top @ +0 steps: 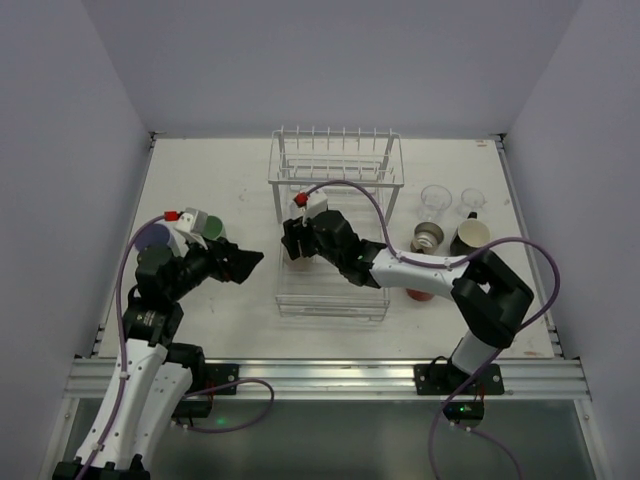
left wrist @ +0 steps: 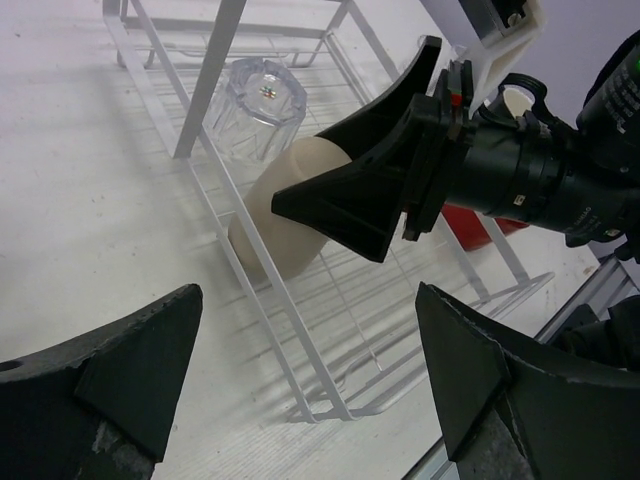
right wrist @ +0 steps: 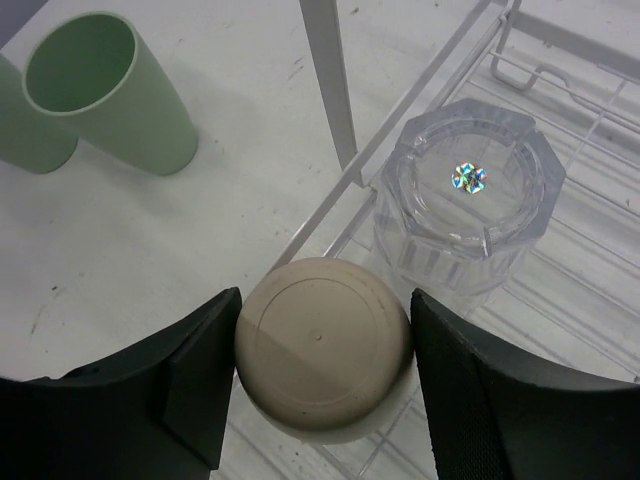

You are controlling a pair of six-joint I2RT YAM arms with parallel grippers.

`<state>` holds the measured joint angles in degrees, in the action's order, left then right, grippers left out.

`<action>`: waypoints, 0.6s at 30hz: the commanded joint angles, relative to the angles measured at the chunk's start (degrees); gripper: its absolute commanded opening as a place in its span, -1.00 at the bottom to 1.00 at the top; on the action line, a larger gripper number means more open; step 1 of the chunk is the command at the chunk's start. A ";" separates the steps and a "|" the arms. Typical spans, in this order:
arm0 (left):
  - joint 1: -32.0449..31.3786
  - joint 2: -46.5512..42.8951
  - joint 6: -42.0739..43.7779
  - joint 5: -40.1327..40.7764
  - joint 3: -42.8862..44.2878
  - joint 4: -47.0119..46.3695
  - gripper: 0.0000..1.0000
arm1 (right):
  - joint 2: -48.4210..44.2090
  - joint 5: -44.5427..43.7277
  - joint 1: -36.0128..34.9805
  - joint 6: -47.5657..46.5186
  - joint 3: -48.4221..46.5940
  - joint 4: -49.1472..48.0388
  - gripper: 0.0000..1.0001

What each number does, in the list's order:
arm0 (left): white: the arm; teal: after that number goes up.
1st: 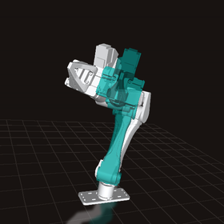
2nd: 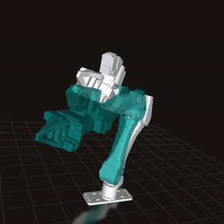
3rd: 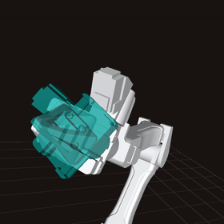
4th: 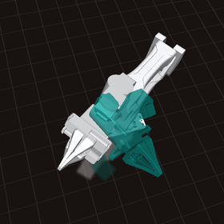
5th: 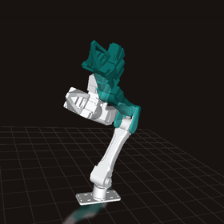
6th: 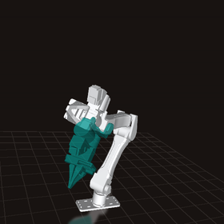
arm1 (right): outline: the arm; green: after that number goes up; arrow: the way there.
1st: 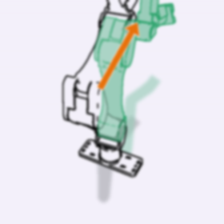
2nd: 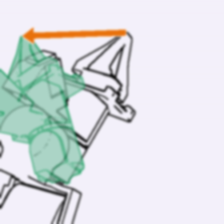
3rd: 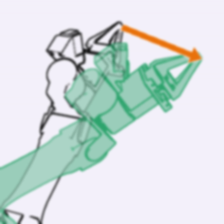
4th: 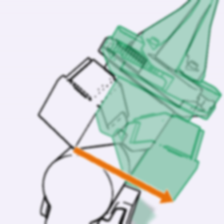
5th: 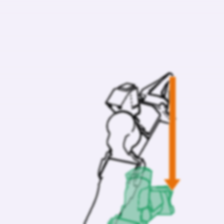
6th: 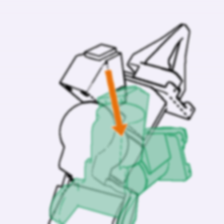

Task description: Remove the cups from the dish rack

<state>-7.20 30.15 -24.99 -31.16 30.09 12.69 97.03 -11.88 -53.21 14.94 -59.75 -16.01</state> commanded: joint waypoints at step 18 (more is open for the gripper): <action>-0.53 0.61 -27.11 -19.11 -6.00 -23.31 0.39 | -28.57 7.74 -4.18 25.83 16.50 -21.42 -0.57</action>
<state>-7.22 32.01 -42.22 -44.23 24.82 -0.32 68.42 -8.58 -57.34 31.57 -44.21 -28.49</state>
